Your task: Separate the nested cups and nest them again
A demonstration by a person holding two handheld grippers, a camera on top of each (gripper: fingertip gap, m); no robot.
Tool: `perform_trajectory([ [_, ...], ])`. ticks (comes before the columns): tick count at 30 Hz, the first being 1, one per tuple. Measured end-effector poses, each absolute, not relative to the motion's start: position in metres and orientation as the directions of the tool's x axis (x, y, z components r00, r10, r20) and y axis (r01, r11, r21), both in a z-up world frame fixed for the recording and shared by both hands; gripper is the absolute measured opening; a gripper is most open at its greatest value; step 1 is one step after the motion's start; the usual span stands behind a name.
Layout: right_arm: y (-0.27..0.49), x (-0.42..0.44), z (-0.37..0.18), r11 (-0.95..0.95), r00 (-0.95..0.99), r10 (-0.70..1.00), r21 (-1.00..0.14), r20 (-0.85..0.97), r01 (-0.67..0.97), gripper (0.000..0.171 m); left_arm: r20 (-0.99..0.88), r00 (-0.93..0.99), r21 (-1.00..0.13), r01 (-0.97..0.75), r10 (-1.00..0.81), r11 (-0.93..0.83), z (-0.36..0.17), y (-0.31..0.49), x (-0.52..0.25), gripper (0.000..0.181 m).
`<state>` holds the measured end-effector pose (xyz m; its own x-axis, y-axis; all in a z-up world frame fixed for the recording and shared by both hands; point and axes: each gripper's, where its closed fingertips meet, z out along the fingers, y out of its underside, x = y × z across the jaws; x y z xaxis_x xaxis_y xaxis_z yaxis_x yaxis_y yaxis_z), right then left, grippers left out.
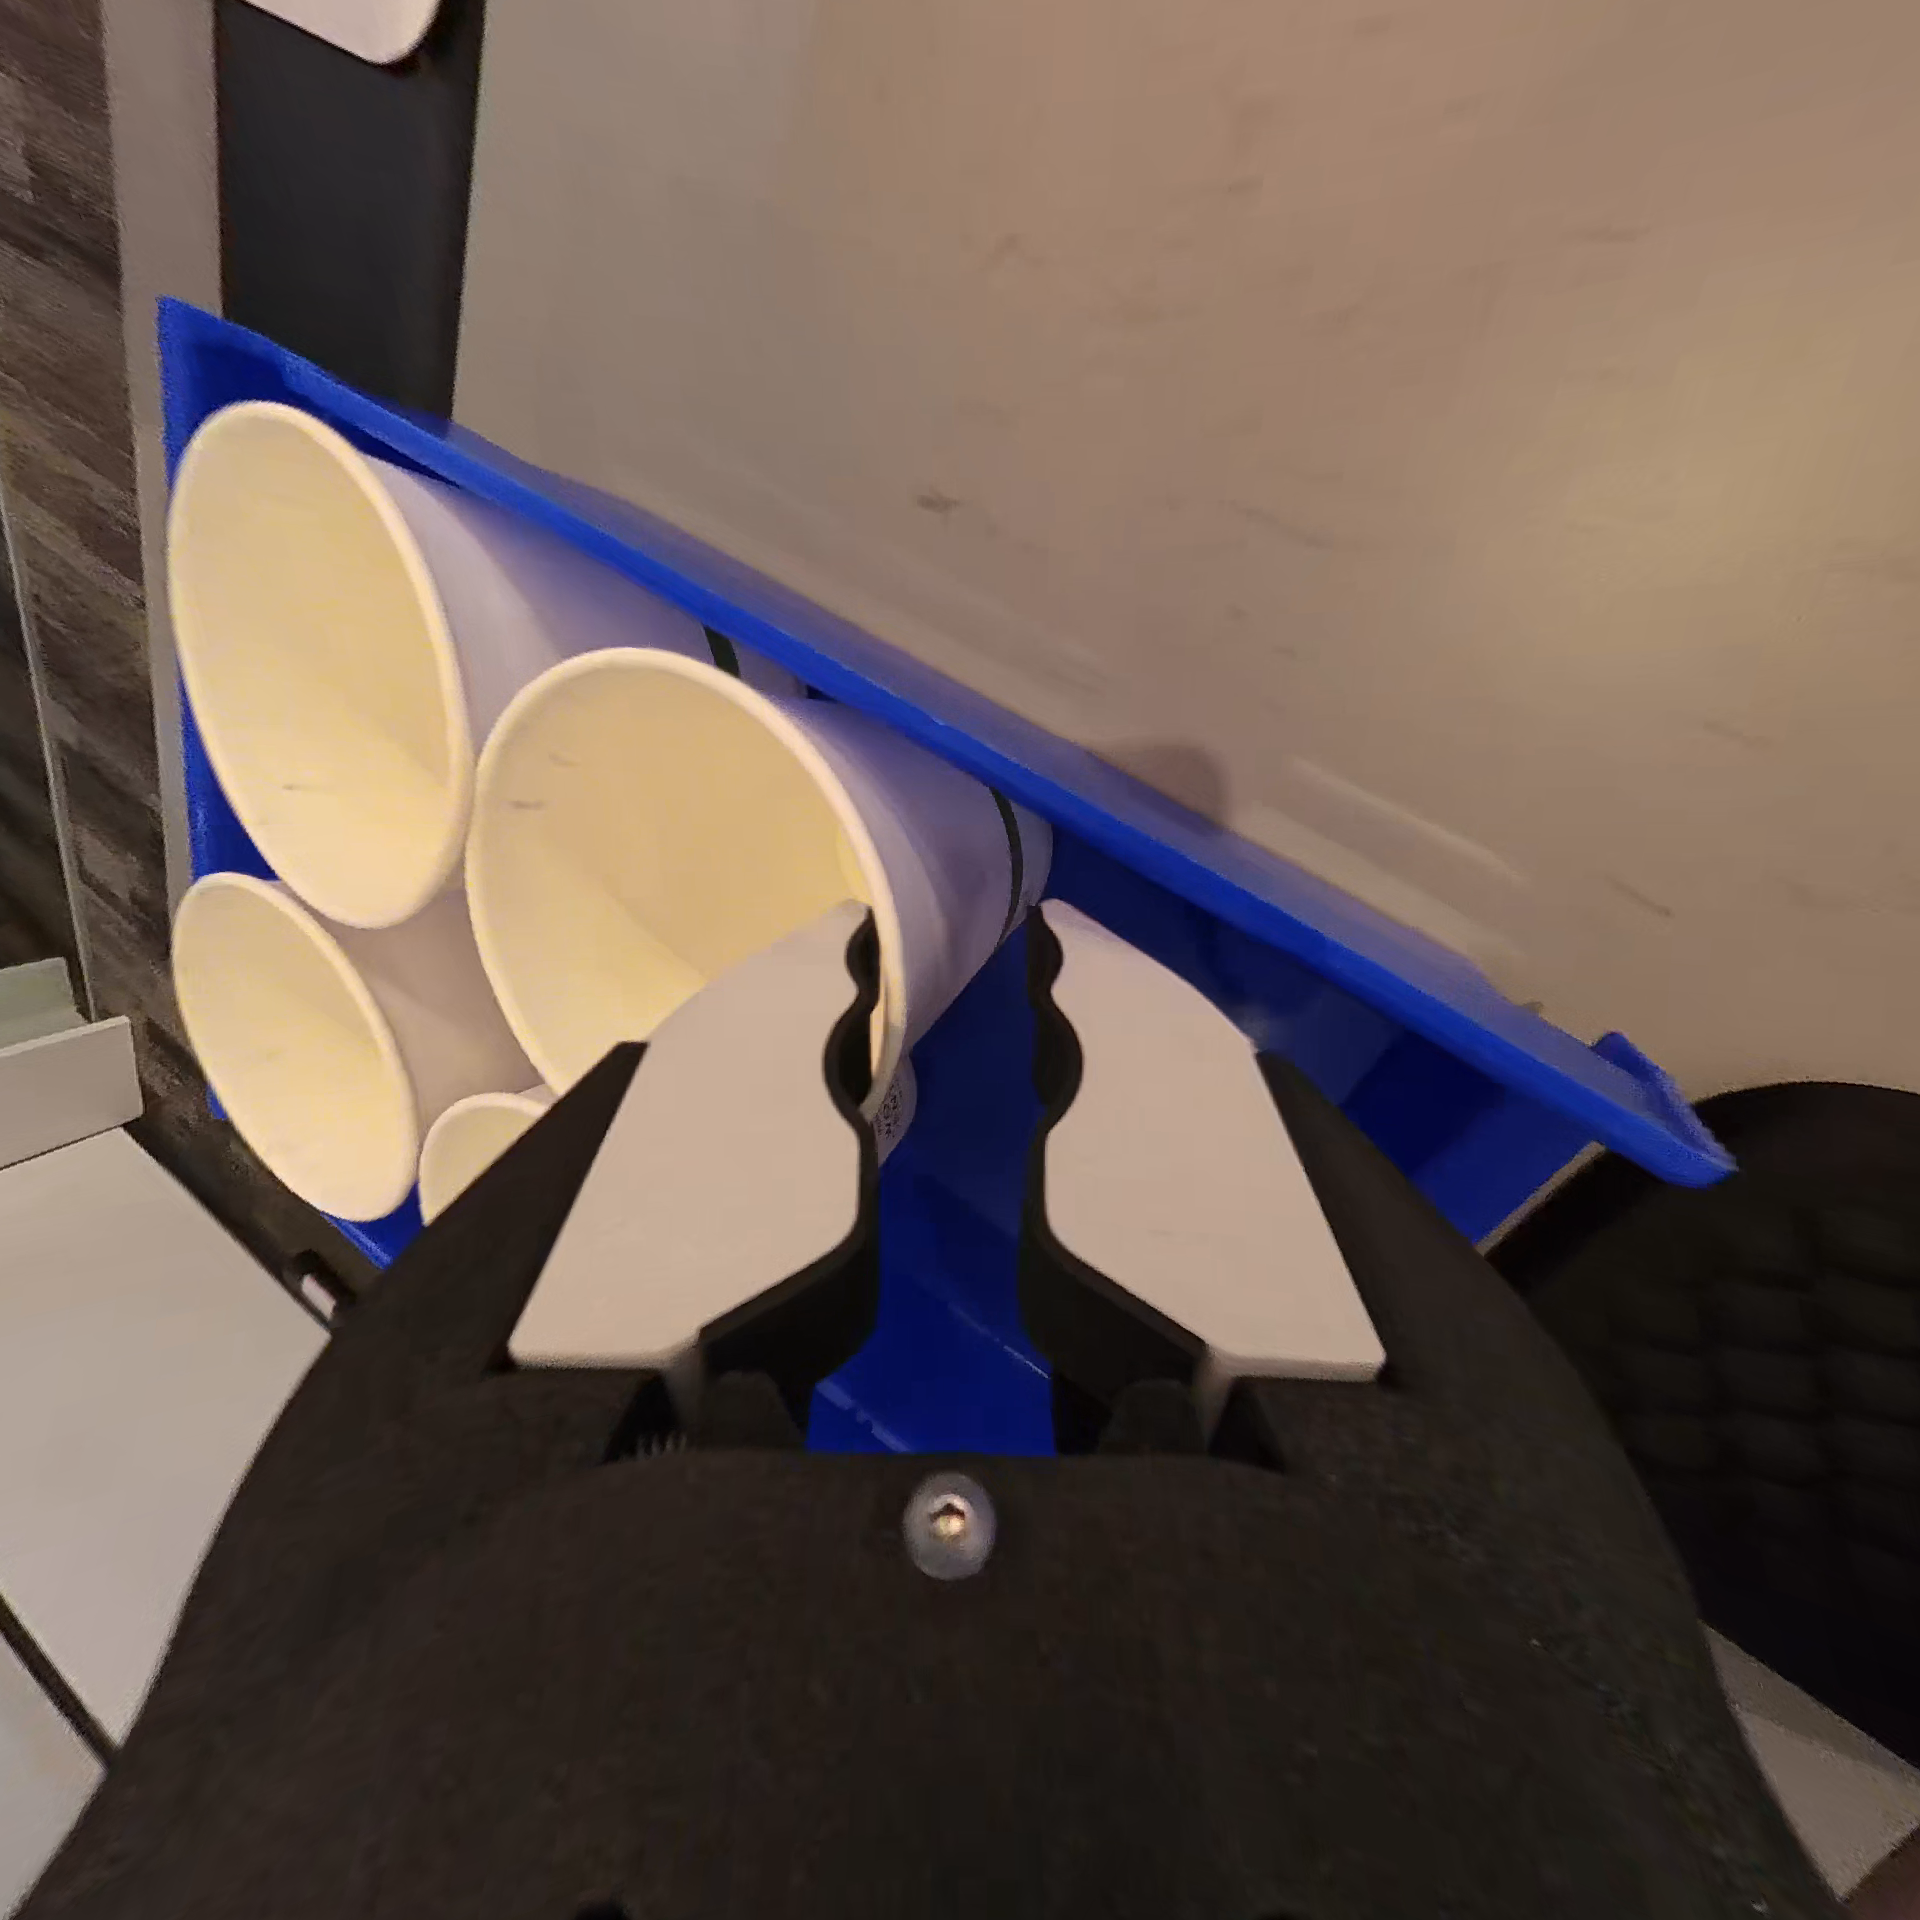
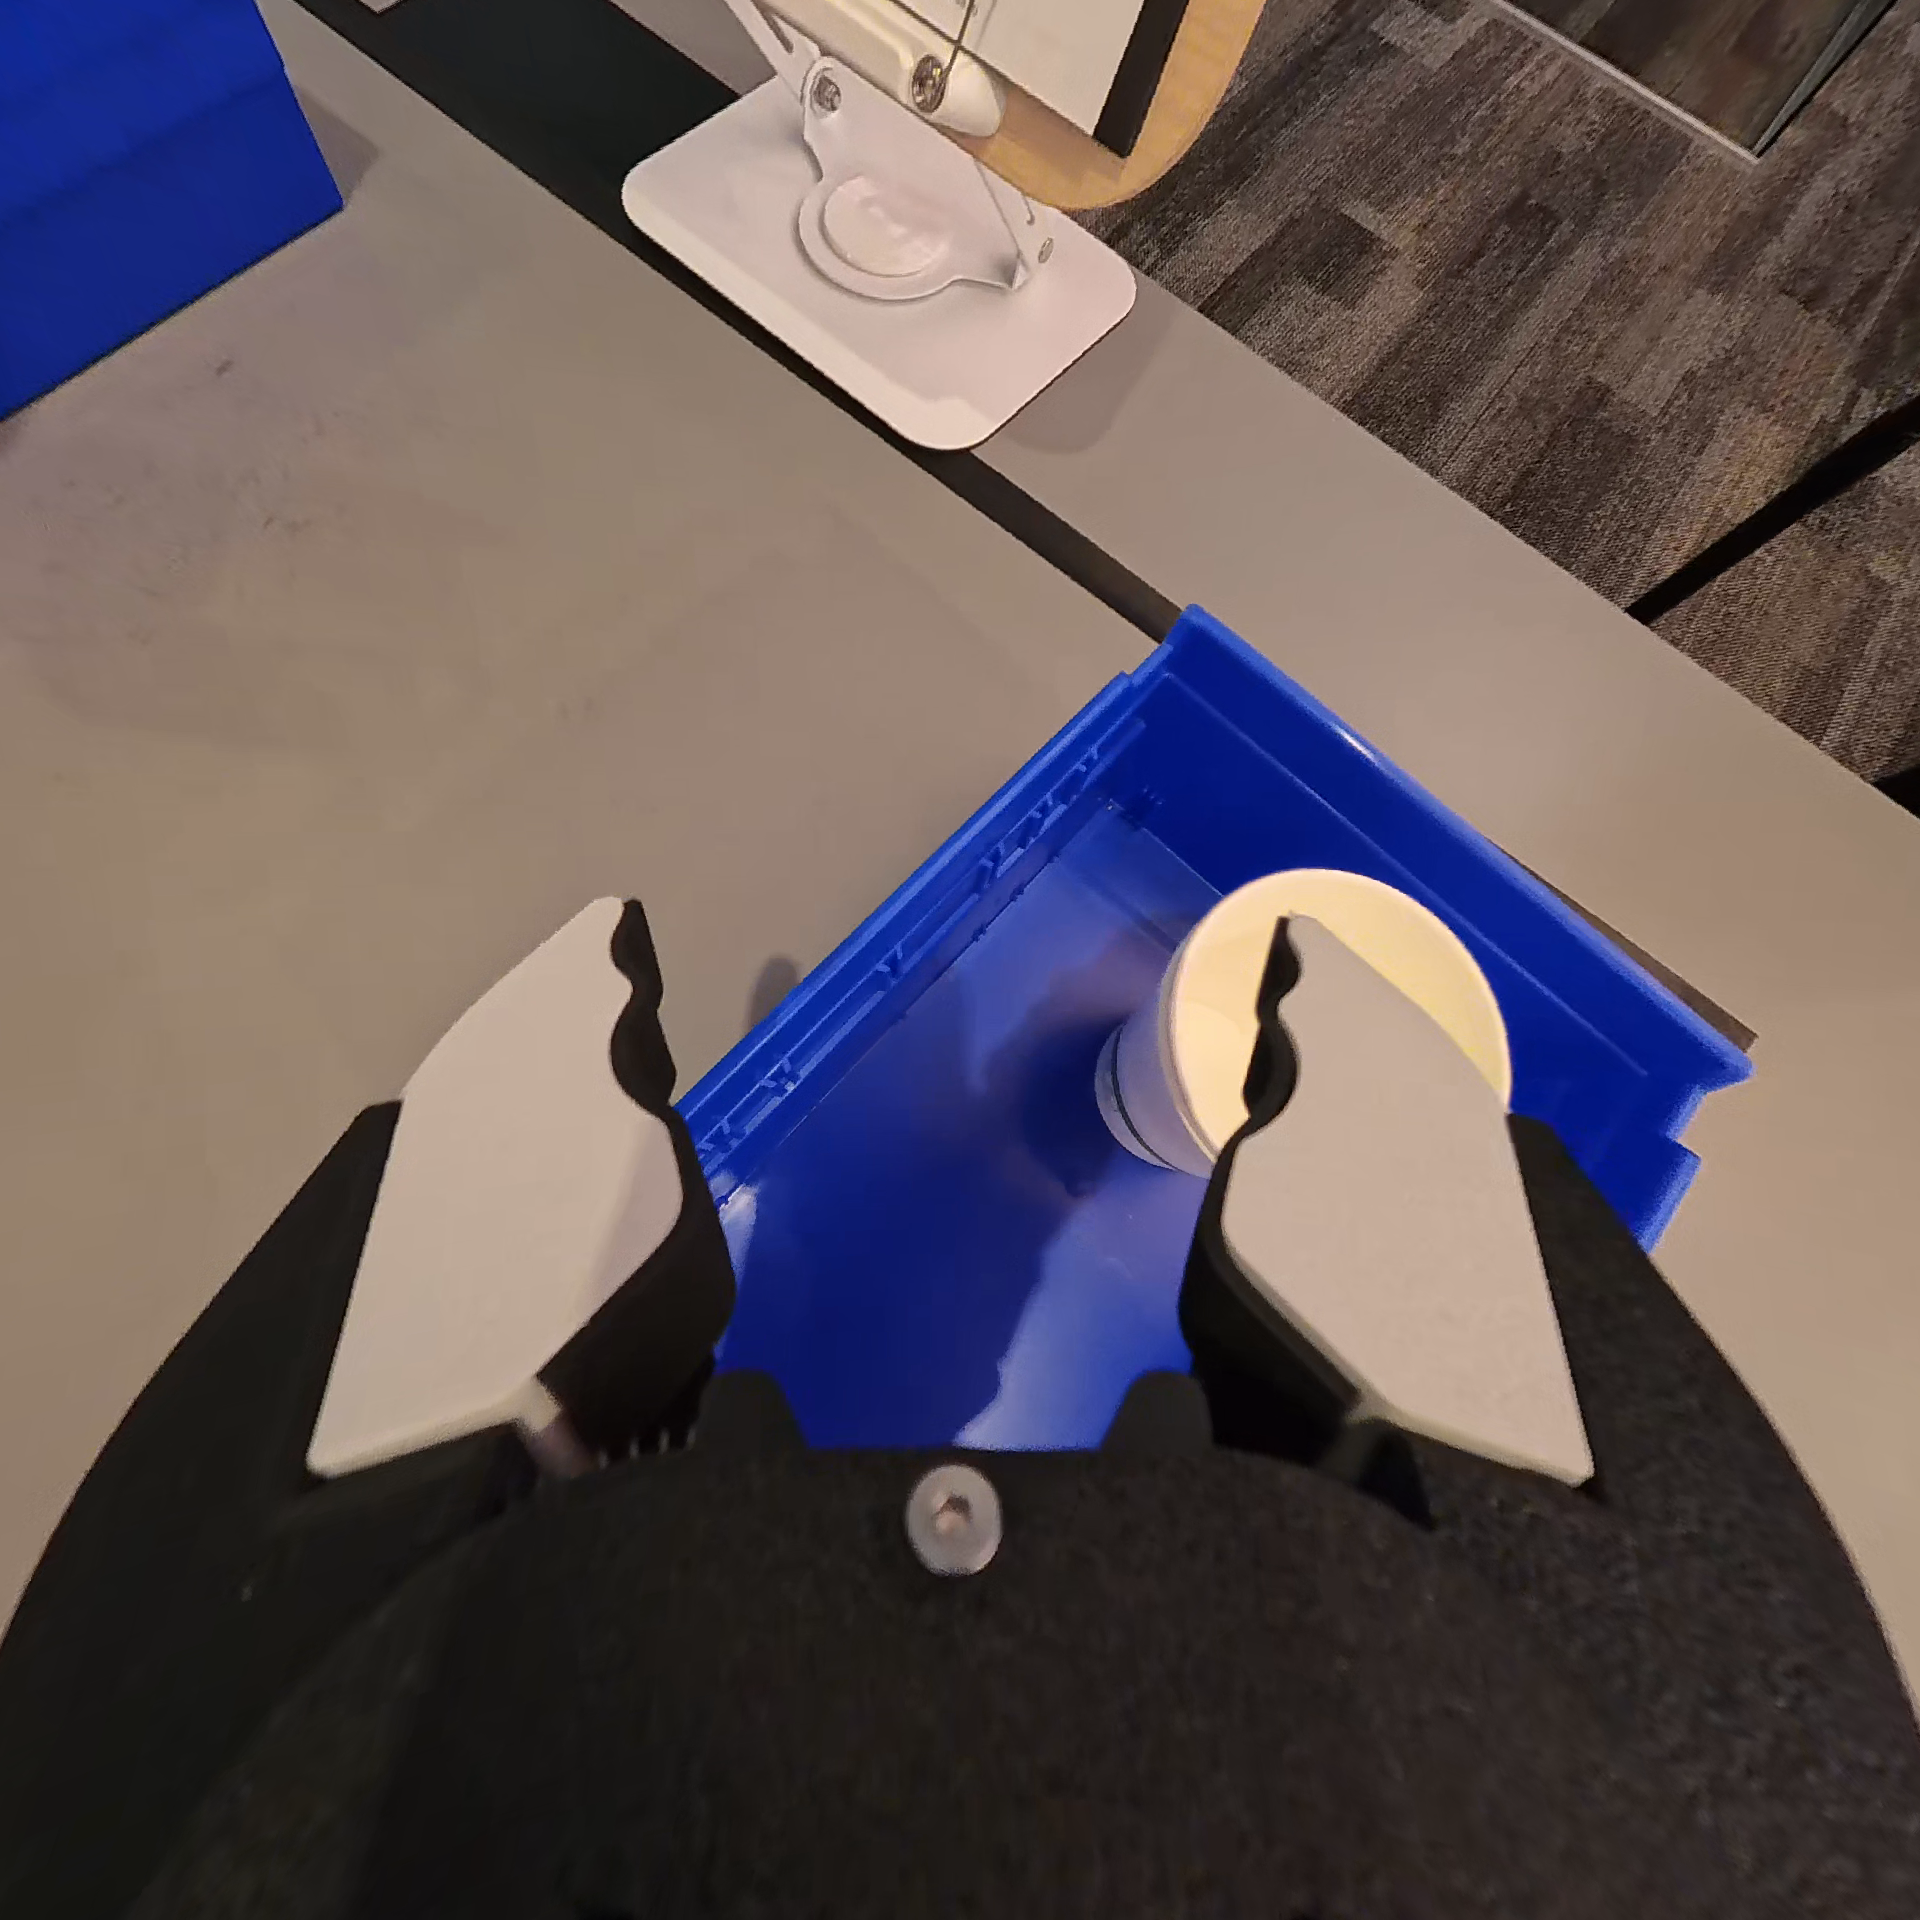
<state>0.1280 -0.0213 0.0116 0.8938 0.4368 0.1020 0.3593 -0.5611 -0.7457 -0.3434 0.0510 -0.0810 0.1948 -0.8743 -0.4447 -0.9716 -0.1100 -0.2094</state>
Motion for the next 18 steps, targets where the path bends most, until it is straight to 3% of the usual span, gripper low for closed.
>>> perform_trajectory([
  [6,-0.021,0.126,0.005,-0.576,0.889,0.449,-0.732,0.09,0.365,0.107,-0.411,0.222,-0.23,-0.964,-0.884,-0.136,-0.08,0.052,-0.342,0.004],
  [18,-0.019,0.128,0.0,-0.592,0.89,0.448,-0.718,0.084,0.365,0.108,-0.455,0.216,-0.267,-0.959,-0.864,-0.099,-0.051,0.039,-0.339,0.001],
])
